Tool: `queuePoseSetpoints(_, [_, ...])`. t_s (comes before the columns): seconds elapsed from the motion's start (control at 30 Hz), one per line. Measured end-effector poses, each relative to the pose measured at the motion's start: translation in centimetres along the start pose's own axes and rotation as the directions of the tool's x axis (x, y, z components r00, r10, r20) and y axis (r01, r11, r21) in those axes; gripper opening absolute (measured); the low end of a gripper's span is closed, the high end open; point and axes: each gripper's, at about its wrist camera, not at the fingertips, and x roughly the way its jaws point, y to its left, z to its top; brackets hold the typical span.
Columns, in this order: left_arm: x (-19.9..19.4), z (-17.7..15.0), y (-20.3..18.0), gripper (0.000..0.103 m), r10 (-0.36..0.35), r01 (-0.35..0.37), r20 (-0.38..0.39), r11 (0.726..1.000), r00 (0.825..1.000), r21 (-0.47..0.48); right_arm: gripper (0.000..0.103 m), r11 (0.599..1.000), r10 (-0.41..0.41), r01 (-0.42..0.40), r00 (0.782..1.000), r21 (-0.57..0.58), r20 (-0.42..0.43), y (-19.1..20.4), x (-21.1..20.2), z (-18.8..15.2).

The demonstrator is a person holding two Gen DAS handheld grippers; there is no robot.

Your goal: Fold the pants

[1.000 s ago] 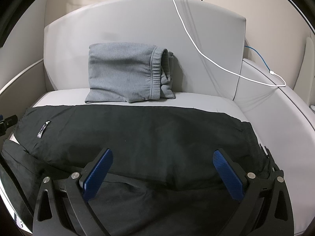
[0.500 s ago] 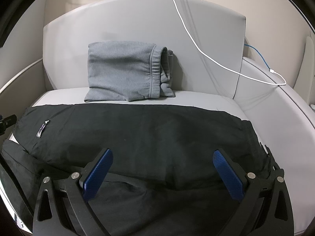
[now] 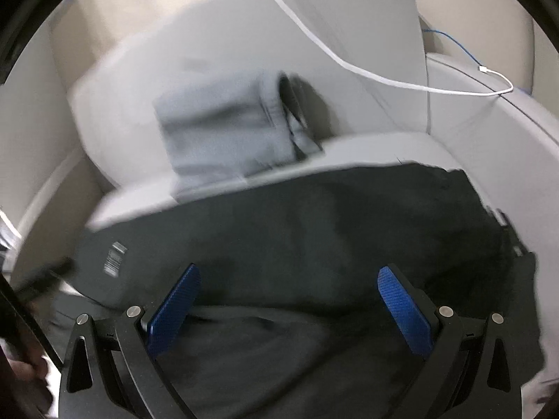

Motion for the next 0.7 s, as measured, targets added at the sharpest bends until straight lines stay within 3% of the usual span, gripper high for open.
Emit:
queuePoseSetpoints(0.13, [-2.6, -0.2, -0.8, 0.102, -0.148, 0.151, 0.105, 0.988, 0.983, -0.019, 0.103, 0.985, 0.034, -0.054, 0.991, 0.162, 0.128, -3.7, -4.8, -0.9])
queuePoseSetpoints(0.17, [-3.1, -0.3, -0.8, 0.102, -0.212, 0.217, 0.124, 0.976, 0.969, -0.032, 0.103, 0.975, 0.045, -0.079, 0.986, 0.208, 0.162, -5.0, -6.0, -1.2])
queuePoseSetpoints(0.23, [-3.8, -0.5, -0.7, 0.102, -0.349, 0.363, 0.155, 0.929, 0.924, -0.072, 0.103, 0.936, 0.032, -0.119, 0.966, 0.332, 0.256, -8.8, -9.5, -2.6])
queuePoseSetpoints(0.27, [-4.1, -0.6, -0.7, 0.102, -0.426, 0.444, 0.169, 0.892, 0.889, -0.085, 0.103, 0.921, 0.011, -0.122, 0.958, 0.371, 0.287, -10.3, -10.8, -3.2])
queuePoseSetpoints(0.37, [-5.4, -0.9, -1.9, 0.102, -0.514, 0.531, 0.211, 0.846, 0.832, -0.035, 0.103, 0.899, -0.017, -0.137, 0.939, 0.416, 0.344, -14.3, -13.9, -5.7])
queuePoseSetpoints(0.43, [-6.1, -1.1, -3.1, 0.102, -0.517, 0.523, 0.213, 0.852, 0.829, 0.028, 0.103, 0.913, -0.045, -0.084, 0.952, 0.399, 0.304, -15.8, -14.5, -7.3])
queuePoseSetpoints(0.5, [-7.0, -1.3, -4.4, 0.102, -0.513, 0.506, 0.198, 0.858, 0.835, 0.089, 0.103, 0.91, -0.104, 0.025, 0.98, 0.413, 0.17, -17.2, -14.3, -8.5])
queuePoseSetpoints(0.63, [-9.6, -1.5, -6.6, 0.102, -0.405, 0.372, 0.182, 0.909, 0.896, 0.189, 0.103, 0.806, -0.081, 0.016, 0.993, 0.591, 0.082, -20.8, -13.5, -11.3])
queuePoseSetpoints(0.7, [-11.1, -1.9, -7.1, 0.102, -0.384, 0.334, 0.226, 0.914, 0.895, 0.229, 0.103, 0.773, -0.09, 0.042, 0.995, 0.633, 0.044, -21.8, -12.9, -11.9])
